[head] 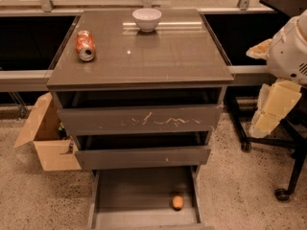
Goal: Pick orange from bottom drawer and place on counter
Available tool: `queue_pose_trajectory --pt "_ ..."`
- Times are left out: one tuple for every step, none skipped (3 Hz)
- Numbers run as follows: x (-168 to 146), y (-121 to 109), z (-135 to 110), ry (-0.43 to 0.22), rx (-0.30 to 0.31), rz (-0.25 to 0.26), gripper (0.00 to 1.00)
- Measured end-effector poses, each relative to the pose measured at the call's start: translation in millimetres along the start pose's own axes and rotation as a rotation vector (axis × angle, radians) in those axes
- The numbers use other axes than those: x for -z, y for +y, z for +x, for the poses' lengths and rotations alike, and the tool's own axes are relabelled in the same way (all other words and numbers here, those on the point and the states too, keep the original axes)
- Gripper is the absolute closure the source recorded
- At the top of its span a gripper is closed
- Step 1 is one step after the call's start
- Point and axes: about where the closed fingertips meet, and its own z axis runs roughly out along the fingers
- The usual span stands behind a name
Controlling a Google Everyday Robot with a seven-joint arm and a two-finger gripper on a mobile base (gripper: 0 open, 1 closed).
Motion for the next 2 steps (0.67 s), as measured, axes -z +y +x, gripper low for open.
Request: queue_pose_trajectory --pt "-24.5 -0.7 1.5 -0.035 -0.008 -0.052 0.0" --pt "-35.3 1.0 1.0 -0.046 0.004 -0.064 0.0"
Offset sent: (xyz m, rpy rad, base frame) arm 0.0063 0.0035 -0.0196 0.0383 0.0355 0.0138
